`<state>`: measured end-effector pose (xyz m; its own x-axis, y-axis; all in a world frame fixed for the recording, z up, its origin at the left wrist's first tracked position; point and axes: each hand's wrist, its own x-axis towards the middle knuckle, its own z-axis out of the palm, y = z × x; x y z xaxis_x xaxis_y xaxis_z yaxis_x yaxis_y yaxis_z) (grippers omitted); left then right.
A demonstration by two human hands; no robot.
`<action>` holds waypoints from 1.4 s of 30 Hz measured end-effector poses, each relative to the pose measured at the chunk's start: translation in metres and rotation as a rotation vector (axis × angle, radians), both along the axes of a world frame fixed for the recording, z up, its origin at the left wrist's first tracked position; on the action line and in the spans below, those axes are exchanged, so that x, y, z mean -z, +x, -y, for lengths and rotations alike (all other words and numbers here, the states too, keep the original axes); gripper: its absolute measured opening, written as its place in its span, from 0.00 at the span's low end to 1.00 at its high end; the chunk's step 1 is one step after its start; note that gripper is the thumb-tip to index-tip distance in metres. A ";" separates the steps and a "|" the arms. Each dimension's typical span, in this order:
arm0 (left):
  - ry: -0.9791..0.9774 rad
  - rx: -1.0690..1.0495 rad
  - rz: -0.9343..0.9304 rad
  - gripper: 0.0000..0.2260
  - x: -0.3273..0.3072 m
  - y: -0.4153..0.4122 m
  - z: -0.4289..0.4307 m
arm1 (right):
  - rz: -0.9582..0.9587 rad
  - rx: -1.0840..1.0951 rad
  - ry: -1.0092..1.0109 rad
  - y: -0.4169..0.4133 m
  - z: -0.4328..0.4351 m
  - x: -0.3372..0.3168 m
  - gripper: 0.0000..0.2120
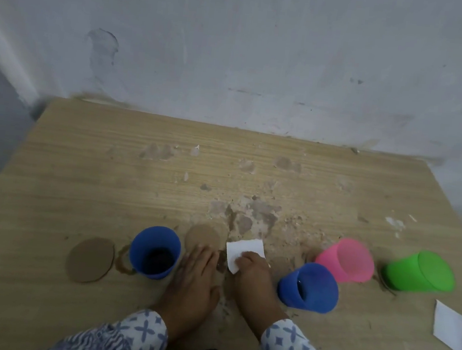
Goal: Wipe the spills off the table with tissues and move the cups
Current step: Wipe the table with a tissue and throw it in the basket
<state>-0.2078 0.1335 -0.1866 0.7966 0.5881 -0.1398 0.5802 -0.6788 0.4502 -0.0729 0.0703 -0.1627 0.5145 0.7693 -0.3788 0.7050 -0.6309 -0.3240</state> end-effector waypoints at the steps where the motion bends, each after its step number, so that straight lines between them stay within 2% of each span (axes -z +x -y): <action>1: 0.045 0.004 -0.007 0.29 0.002 -0.001 -0.002 | 0.025 -0.011 0.016 0.001 -0.001 0.002 0.21; 5: 0.015 0.085 -0.094 0.28 0.015 -0.007 -0.004 | 0.090 -0.088 0.091 0.005 -0.002 0.008 0.18; 10: 0.124 0.088 -0.065 0.27 0.016 -0.006 -0.003 | 0.040 0.022 0.299 0.013 -0.016 0.012 0.13; 16: 0.190 0.065 0.019 0.28 0.025 -0.005 -0.001 | 0.129 -0.093 0.245 0.001 -0.005 0.022 0.09; 21: 0.246 0.032 0.055 0.29 0.028 -0.004 0.001 | 0.072 -0.004 0.368 -0.003 0.005 0.036 0.06; 24: 0.256 0.032 0.052 0.29 0.030 -0.005 0.000 | 0.029 0.024 0.377 0.003 -0.011 0.032 0.07; 28: 0.266 0.029 0.058 0.29 0.030 -0.006 0.001 | 0.114 -0.079 0.354 -0.003 -0.007 0.036 0.09; 31: 0.271 0.027 0.072 0.29 0.029 -0.006 0.002 | 0.072 -0.039 0.328 -0.011 0.013 0.032 0.16; 35: 0.272 0.040 0.080 0.29 0.028 -0.007 0.002 | 0.111 0.057 0.319 0.002 0.007 0.026 0.10; 36: 0.271 0.046 0.081 0.29 0.027 -0.008 0.002 | 0.144 0.046 0.332 0.005 0.001 0.028 0.09; 40: 0.243 0.044 0.085 0.29 0.029 -0.012 0.005 | 0.197 -0.074 0.333 -0.002 -0.005 0.031 0.17; 42: 0.233 0.035 0.077 0.29 0.030 -0.014 0.006 | 0.194 -0.105 0.375 -0.012 0.010 0.031 0.15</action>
<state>-0.2216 0.1278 -0.2164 0.8200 0.5694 0.0581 0.5247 -0.7884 0.3211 -0.0844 0.0607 -0.1942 0.4603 0.8872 0.0325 0.8293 -0.4166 -0.3724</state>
